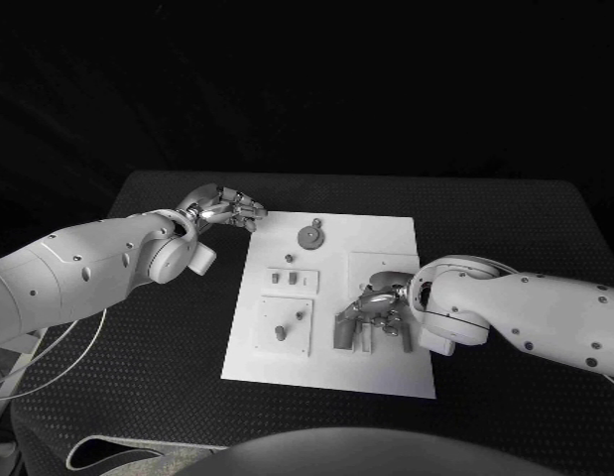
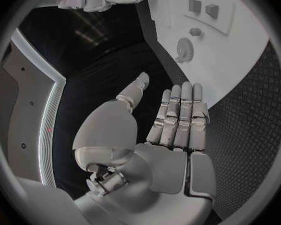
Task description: Assemble the parts on the task board
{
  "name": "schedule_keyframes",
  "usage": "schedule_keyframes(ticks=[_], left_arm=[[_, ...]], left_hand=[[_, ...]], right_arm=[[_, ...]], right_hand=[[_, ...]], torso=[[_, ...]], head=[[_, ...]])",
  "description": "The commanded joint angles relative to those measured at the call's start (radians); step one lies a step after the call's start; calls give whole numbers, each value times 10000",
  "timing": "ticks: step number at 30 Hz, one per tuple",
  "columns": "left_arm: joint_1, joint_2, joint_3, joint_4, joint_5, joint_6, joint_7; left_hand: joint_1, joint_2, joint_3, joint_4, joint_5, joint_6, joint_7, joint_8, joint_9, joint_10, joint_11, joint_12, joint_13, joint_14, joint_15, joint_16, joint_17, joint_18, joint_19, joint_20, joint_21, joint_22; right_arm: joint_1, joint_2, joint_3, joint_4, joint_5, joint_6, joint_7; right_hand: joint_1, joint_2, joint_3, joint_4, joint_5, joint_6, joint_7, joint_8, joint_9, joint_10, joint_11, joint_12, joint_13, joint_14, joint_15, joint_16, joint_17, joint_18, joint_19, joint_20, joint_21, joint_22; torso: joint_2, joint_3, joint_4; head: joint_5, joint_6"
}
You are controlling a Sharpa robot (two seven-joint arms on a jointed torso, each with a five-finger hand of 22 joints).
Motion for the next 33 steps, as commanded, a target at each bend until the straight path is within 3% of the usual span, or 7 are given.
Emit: schedule_keyframes(ticks=[1, 17, 22, 24, 26, 31, 33], left_arm=[[4, 16, 4, 13, 59, 160, 38], [4, 14, 2, 17, 59, 242, -24], [4, 4, 2, 20, 59, 277, -47], [4, 0, 2, 19, 59, 278, -60], [4, -3, 1, 19, 59, 292, -65], [4, 2, 1, 18, 59, 335, -93], [4, 10, 0, 6, 59, 355, -101]], left_hand=[[-101, -14, -49, -7, 17, -46, 9, 32, -11, -55, 15, -14, -16, -22, 81, -55, 15, 164, -83, -12, 10, -11], [-99, -15, -53, -10, 16, -42, 6, 36, -11, -65, 19, -15, -20, -28, 84, -65, 23, 164, -92, -9, 10, -16], [-99, -16, -56, -10, 16, -42, 6, 36, -12, -68, 20, -14, -21, -31, 85, -69, 27, 163, -95, -8, 10, -19], [-99, -16, -57, -10, 16, -43, 6, 36, -12, -69, 20, -14, -21, -31, 85, -70, 28, 164, -96, -7, 10, -19], [-98, -16, -57, -11, 16, -43, 6, 36, -13, -70, 20, -14, -22, -32, 86, -71, 29, 164, -96, -7, 10, -20], [-98, -18, -59, -11, 17, -44, 7, 35, -13, -72, 21, -14, -23, -33, 86, -73, 32, 164, -97, -7, 11, -21], [-98, -18, -59, -11, 17, -44, 7, 35, -14, -73, 21, -14, -23, -33, 87, -74, 33, 164, -98, -6, 11, -22]], right_arm=[[-29, 41, -10, 9, 59, -37, 294], [-29, 57, -10, -8, 96, 175, 498], [-29, 61, -10, -37, 83, 552, 479], [-29, 61, -10, -37, 67, 636, 476], [-29, 69, -10, -38, 51, 616, 475], [-29, 95, -9, -58, 47, 568, 514], [-29, 108, -9, -67, 47, 548, 526]], right_hand=[[61, 242, -35, -105, 48, 33, 16, 0, -5, -66, -33, 48, 6, 55, 7, 53, 12, 158, -52, 12, 30, 206], [39, 775, 68, -470, 49, 93, -1, -11, 6, -43, -49, 74, 5, 50, -5, 62, -2, 158, -66, 9, 50, 194], [101, 853, 111, -682, 48, 105, 0, -17, 10, -38, -49, 85, 9, 47, -3, 67, -7, 158, -72, 14, 65, 197], [151, 761, 117, -836, 48, 109, 1, -20, 12, -37, -47, 90, 11, 43, 1, 69, -13, 158, -78, 17, 73, 199], [239, 524, 115, -956, 47, 111, 3, -26, 14, -34, -45, 93, 9, 28, 6, 67, -37, 158, -84, 17, 81, 198], [327, 9, 39, -924, 47, 109, 12, -43, 15, -34, -35, 87, -2, 7, 18, 55, -82, 158, -84, 30, 85, 186], [317, -40, 29, -900, 47, 113, 12, -44, 15, -32, -35, 85, -6, 6, 19, 53, -90, 158, -80, 32, 82, 181]], torso=[[-1, 0, 2], [1, -1, -2], [1, -4, 5], [1, -4, 5], [2, -5, 7], [0, -4, 3], [3, -1, 5]], head=[[1, -4], [20, -30], [20, -46], [20, -46], [22, -56], [24, -68], [25, -75]])
